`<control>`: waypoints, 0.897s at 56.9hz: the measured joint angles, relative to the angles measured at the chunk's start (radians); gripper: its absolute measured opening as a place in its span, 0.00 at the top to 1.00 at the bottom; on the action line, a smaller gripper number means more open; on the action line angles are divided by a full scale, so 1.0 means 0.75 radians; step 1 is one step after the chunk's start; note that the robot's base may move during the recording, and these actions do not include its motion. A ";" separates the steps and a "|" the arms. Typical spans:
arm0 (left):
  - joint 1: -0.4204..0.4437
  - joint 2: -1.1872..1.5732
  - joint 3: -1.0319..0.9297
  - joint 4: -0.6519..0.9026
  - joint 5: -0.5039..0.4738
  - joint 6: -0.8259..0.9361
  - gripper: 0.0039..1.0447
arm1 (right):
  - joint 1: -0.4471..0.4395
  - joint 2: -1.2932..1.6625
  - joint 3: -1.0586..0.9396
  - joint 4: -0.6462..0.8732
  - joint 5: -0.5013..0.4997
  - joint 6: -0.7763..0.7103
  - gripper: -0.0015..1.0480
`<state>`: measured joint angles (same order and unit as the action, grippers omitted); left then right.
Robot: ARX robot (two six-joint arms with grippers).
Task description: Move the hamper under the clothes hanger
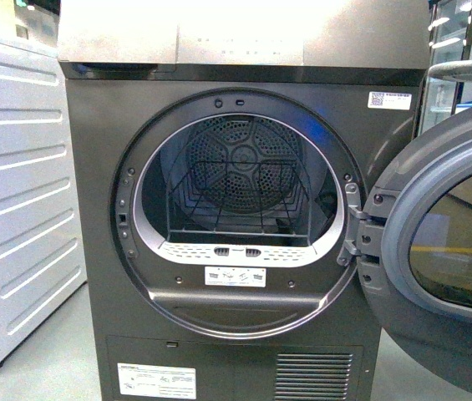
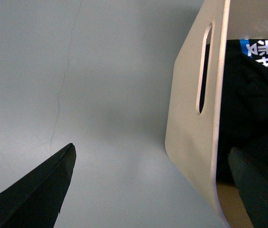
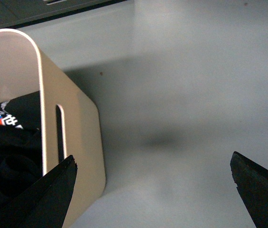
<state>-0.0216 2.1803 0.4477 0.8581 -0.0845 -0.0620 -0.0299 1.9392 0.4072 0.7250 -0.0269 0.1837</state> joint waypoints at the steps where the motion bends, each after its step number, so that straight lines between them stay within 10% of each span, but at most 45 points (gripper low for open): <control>1: 0.000 0.006 0.004 0.000 -0.001 0.000 0.06 | 0.006 0.002 0.006 -0.003 -0.003 0.002 0.08; 51: -0.044 0.157 0.264 -0.114 -0.038 -0.048 0.06 | 0.191 0.352 0.346 -0.157 0.035 -0.029 0.08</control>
<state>-0.0544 2.2982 0.6460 0.7723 -0.1127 -0.0978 0.1135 2.2036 0.6666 0.6075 -0.0006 0.1619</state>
